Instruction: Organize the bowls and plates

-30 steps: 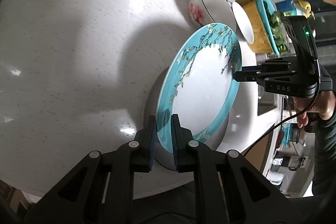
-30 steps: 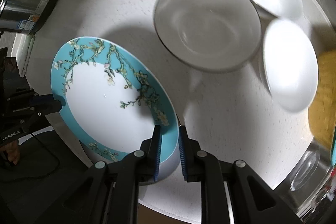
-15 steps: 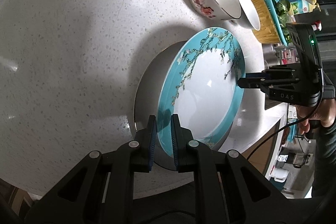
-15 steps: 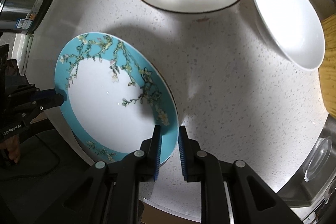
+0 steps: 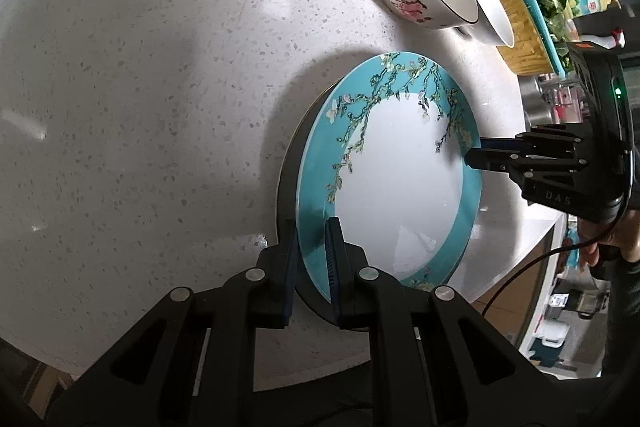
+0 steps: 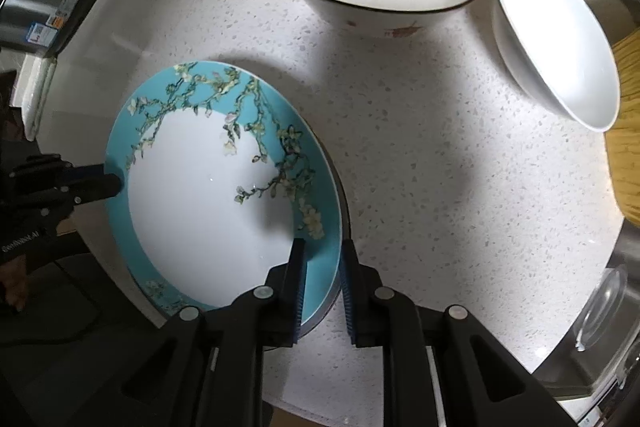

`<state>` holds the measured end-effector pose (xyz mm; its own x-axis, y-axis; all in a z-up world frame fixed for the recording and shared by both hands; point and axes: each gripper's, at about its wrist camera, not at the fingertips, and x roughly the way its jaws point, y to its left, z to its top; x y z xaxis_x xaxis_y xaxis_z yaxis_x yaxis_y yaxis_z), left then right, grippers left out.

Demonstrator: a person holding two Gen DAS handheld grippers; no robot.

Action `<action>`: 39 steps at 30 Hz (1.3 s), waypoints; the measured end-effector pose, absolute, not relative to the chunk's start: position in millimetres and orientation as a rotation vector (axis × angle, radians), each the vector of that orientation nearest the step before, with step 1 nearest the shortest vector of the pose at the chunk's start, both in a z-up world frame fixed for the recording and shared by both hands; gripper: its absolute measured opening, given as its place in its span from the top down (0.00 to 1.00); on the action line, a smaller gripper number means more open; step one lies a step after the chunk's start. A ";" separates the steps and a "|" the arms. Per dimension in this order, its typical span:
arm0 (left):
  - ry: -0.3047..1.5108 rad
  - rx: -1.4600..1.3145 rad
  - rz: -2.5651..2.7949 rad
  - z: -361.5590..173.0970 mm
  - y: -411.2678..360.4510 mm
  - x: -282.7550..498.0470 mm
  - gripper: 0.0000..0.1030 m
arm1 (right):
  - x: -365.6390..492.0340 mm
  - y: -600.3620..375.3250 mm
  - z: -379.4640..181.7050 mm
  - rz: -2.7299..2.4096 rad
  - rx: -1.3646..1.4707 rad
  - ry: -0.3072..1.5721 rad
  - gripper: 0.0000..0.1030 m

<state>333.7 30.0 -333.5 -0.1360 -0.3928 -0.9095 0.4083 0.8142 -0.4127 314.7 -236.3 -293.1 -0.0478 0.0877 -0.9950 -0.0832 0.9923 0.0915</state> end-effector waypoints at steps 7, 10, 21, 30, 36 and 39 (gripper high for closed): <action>1.509 0.143 -0.692 -327.5 3.6 327.9 0.88 | 300.1 -218.8 -296.9 0.084 -0.089 1.570 0.80; 1.481 0.199 -0.693 -325.7 -7.2 326.1 0.86 | 293.8 -204.9 -297.4 0.061 -0.115 1.552 0.81; 1.394 0.398 -0.706 -326.4 -40.0 308.0 0.74 | 263.3 -154.1 -299.9 -0.059 -0.313 1.424 0.77; 1.351 0.308 -0.694 -309.3 -23.8 316.8 0.51 | 236.9 -154.6 -274.1 -0.116 -0.160 1.330 0.45; 1.270 0.135 -0.645 -283.1 8.4 345.9 0.40 | 245.7 -159.6 -234.2 -0.125 -0.112 1.248 0.44; 1.183 0.053 -0.573 -270.1 35.8 370.3 0.35 | 272.9 -154.3 -193.4 -0.053 -0.065 1.158 0.41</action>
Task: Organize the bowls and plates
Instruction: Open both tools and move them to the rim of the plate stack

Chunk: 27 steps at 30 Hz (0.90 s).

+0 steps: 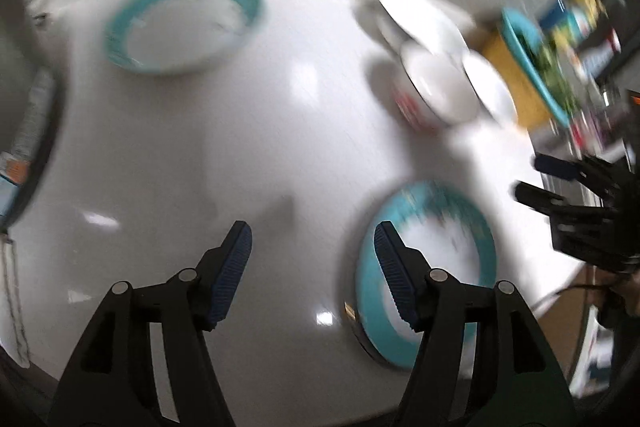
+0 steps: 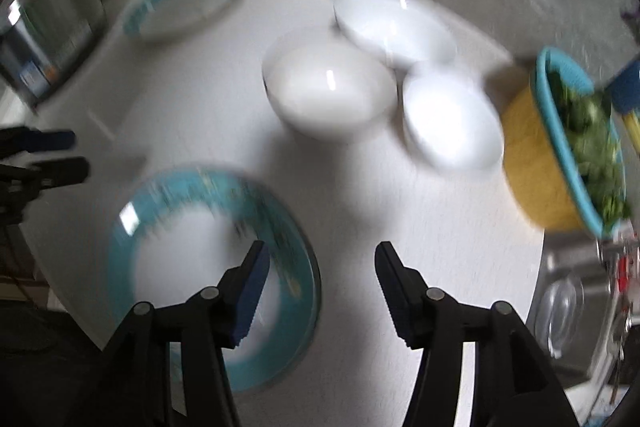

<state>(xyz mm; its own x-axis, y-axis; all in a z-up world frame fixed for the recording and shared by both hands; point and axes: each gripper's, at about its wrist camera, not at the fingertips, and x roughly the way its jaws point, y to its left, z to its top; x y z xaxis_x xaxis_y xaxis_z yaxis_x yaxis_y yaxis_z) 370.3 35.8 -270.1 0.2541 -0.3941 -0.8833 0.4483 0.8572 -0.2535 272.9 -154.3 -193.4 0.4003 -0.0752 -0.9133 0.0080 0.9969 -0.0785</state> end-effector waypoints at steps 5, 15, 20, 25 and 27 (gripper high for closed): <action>1.048 -0.001 -0.457 -253.8 68.0 420.9 0.27 | 340.8 -134.5 -126.0 0.246 0.140 0.979 0.09; 1.030 -0.085 -0.225 -275.1 123.3 536.3 0.27 | 536.5 -122.2 -189.4 0.291 0.403 1.103 0.35; 1.091 -0.127 -0.169 -297.4 137.0 560.2 0.27 | 577.1 -125.0 -238.7 0.268 0.432 1.167 0.36; 1.138 -0.182 -0.157 -317.1 142.5 576.7 0.27 | 606.6 -127.5 -262.8 0.289 0.418 1.211 0.36; 1.153 -0.199 -0.151 -321.8 144.4 584.9 0.27 | 617.4 -127.7 -271.4 0.292 0.402 1.235 0.36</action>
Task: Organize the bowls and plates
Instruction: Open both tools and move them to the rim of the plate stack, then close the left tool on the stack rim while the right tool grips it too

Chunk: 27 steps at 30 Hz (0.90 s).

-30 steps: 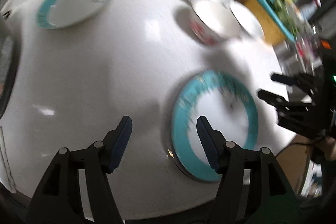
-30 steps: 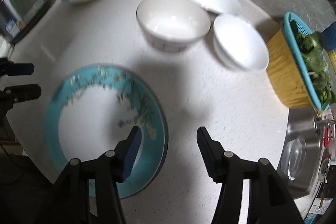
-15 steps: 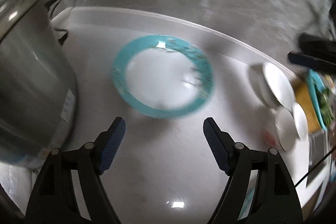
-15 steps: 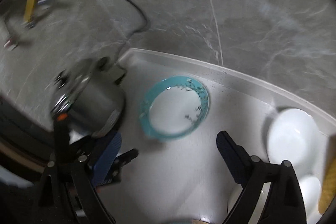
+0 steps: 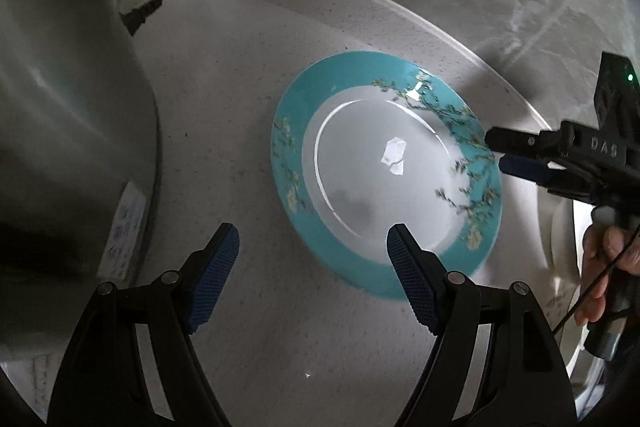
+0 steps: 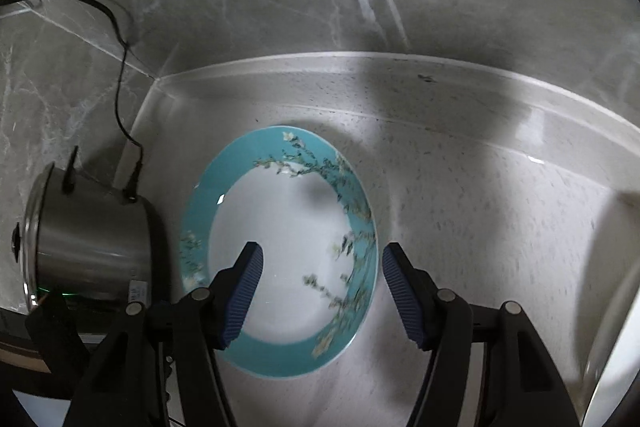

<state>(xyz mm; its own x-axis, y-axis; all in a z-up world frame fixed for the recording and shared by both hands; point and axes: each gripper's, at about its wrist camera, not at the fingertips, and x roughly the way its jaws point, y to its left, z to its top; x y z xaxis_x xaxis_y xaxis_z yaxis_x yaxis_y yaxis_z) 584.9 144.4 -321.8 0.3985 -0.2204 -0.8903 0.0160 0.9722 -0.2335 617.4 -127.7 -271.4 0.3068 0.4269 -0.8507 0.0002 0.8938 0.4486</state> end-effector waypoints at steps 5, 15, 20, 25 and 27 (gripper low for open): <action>1.177 -0.222 -0.131 -330.9 148.8 602.7 0.27 | 632.8 -129.8 -282.3 0.303 0.368 1.258 0.36; 1.203 -0.177 -0.131 -348.8 133.7 629.6 0.54 | 641.2 -115.7 -301.1 0.355 0.250 1.276 0.56; 1.205 -0.158 -0.115 -355.4 134.1 637.2 0.67 | 644.2 -116.8 -303.0 0.342 0.240 1.282 0.65; 1.201 -0.141 -0.111 -358.3 140.2 643.8 0.76 | 646.3 -125.1 -305.6 0.311 0.257 1.296 0.83; 1.202 -0.135 -0.112 -359.5 140.4 646.0 0.76 | 645.0 -126.2 -304.7 0.296 0.254 1.298 0.83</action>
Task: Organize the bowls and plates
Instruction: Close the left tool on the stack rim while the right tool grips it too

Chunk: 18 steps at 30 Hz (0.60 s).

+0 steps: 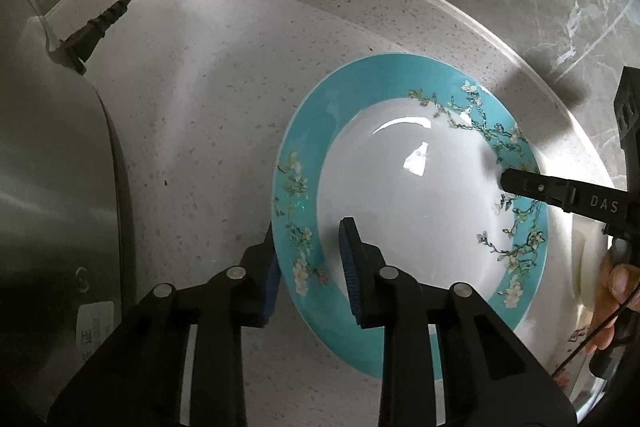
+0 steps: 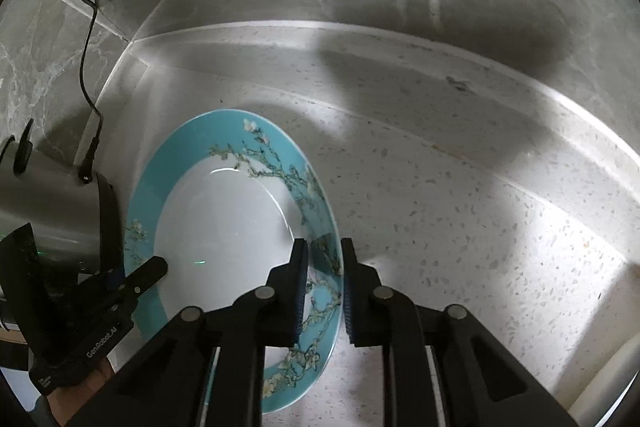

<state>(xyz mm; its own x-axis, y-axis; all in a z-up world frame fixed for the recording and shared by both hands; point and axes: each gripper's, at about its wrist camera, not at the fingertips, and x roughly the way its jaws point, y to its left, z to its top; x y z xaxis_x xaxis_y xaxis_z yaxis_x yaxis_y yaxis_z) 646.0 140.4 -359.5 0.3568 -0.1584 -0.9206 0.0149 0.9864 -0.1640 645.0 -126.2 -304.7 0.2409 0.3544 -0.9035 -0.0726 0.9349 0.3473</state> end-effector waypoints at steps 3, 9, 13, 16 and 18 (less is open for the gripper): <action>1.213 -0.148 -0.122 -357.0 143.7 648.4 0.78 | 643.1 -129.2 -304.8 0.277 0.281 1.302 0.83; 1.208 -0.151 -0.135 -347.4 147.9 644.8 0.78 | 632.3 -135.7 -295.6 0.258 0.314 1.282 0.85; 1.182 -0.141 -0.153 -335.5 145.4 637.4 0.78 | 625.0 -142.2 -281.3 0.249 0.328 1.261 0.87; 1.170 -0.133 -0.167 -333.0 143.8 630.8 0.80 | 618.3 -145.3 -277.3 0.239 0.324 1.257 0.87; 1.169 -0.131 -0.176 -331.9 144.1 623.0 0.80 | 611.9 -147.5 -275.4 0.234 0.326 1.252 0.87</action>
<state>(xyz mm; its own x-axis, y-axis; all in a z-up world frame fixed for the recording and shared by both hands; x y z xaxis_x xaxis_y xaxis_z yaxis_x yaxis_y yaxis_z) 623.0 144.1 -331.9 0.3803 -0.2054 -0.9018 0.0695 0.9786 -0.1936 611.9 -147.5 -275.4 0.2995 0.3486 -0.8881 0.0038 0.9304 0.3665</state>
